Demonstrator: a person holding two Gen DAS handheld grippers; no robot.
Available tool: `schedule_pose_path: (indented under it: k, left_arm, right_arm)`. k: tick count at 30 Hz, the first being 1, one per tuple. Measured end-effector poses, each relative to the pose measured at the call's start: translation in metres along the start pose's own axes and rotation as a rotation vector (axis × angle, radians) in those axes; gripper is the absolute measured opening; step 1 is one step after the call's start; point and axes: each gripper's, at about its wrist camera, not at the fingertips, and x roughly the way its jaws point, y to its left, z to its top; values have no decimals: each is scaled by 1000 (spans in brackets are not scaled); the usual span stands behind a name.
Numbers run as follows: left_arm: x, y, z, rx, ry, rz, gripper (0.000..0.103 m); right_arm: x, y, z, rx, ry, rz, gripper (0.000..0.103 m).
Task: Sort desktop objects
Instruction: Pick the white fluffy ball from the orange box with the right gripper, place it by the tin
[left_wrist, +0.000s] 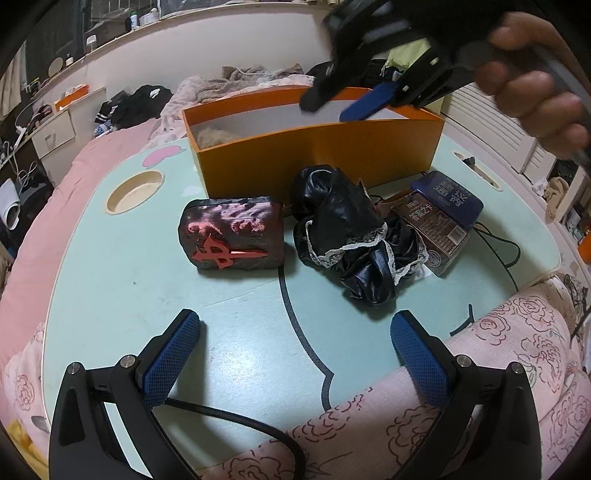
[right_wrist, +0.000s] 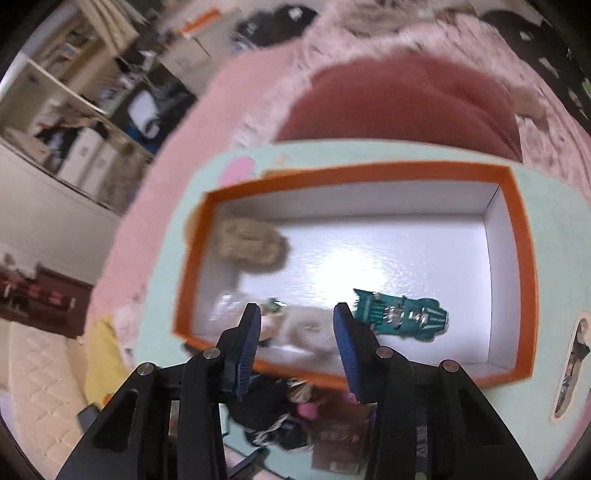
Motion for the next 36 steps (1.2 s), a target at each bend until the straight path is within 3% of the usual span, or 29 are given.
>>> schedule_pose_path:
  k: [2, 7, 9, 10, 13, 15, 18, 25, 29, 34, 36]
  left_arm:
    - [0, 1, 0, -3, -2, 0, 103]
    - [1, 1, 0, -5, -3, 1, 103]
    - [1, 1, 0, -5, -3, 1, 103]
    - [1, 1, 0, -5, -2, 1, 103]
    - [1, 1, 0, -6, -2, 1, 103]
    - [1, 1, 0, -5, -2, 1, 103]
    - [1, 1, 0, -5, -2, 1, 103]
    - [2, 1, 0, -5, -2, 1, 103]
    - [2, 0, 1, -6, -1, 2, 103]
    - [2, 1, 1, -6, -1, 2, 103]
    - [2, 0, 1, -6, -1, 2, 103]
  right_arm:
    - [11, -2, 5, -7, 51, -36, 42]
    - [19, 4, 8, -62, 74, -68, 42]
    - [19, 9, 4, -112, 59, -126, 26]
    - [19, 9, 1, -124, 54, -121, 23]
    - [16, 5, -1, -114, 36, -70, 19]
    - [8, 0, -1, -87, 3, -21, 2]
    - [-19, -6, -4, -67, -89, 20, 1]
    - [-68, 0, -17, -85, -208, 63, 1]
    - [-96, 0, -44, -80, -289, 110, 1]
    - [-94, -1, -79, -90, -300, 121, 2]
    - [-87, -2, -91, -111, -336, 84, 8]
